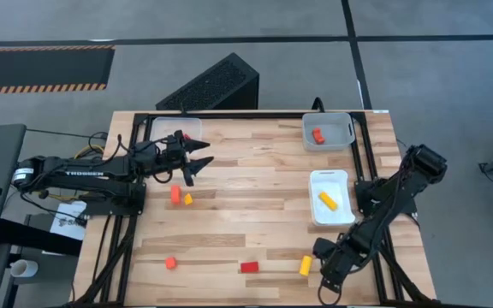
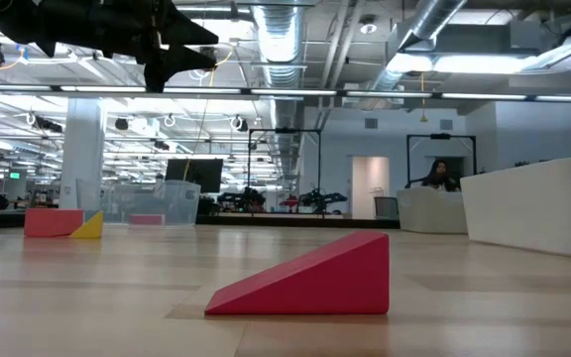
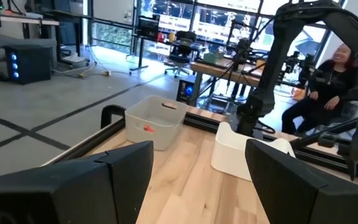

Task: Sort & place blocks by color
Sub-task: Put the right yellow block into the white bin

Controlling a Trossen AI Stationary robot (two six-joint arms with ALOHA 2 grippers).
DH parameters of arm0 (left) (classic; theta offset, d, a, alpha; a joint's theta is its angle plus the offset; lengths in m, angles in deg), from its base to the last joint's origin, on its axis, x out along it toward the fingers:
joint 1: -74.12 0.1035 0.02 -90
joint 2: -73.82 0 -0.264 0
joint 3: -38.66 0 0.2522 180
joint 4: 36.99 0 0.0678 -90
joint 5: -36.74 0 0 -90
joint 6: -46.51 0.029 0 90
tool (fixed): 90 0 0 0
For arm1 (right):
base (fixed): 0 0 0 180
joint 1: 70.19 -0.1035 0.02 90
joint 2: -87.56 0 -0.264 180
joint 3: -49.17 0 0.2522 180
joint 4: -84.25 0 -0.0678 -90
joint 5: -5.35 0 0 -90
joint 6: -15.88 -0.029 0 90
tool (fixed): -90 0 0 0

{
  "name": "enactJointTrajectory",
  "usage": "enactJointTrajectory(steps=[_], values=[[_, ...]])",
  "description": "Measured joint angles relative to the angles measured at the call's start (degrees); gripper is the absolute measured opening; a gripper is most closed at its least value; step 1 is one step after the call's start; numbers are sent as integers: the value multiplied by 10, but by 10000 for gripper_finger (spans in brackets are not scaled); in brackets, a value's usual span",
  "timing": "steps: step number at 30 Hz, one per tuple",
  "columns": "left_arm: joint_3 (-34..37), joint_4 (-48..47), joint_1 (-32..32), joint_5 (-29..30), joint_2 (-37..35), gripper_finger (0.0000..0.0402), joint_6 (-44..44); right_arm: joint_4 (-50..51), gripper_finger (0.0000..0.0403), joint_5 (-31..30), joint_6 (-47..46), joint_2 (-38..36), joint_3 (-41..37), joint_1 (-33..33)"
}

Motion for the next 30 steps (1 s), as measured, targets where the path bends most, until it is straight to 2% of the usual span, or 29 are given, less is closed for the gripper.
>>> enactJointTrajectory(steps=[6,10,14,19,26,30], values=[[0,-2,0,0,0,242,0,0,205,-68,4,0,0,2],[0,-3,0,-3,0,242,0,0,211,-107,45,0,0,13],[0,-3,0,-3,0,242,0,-1,227,-124,48,0,0,39],[0,-3,0,-3,0,242,0,-38,269,-123,96,0,0,73],[0,-4,0,-3,0,242,0,-78,353,-121,150,0,0,84],[0,-8,0,-3,0,242,0,-79,388,-122,228,0,0,87]])
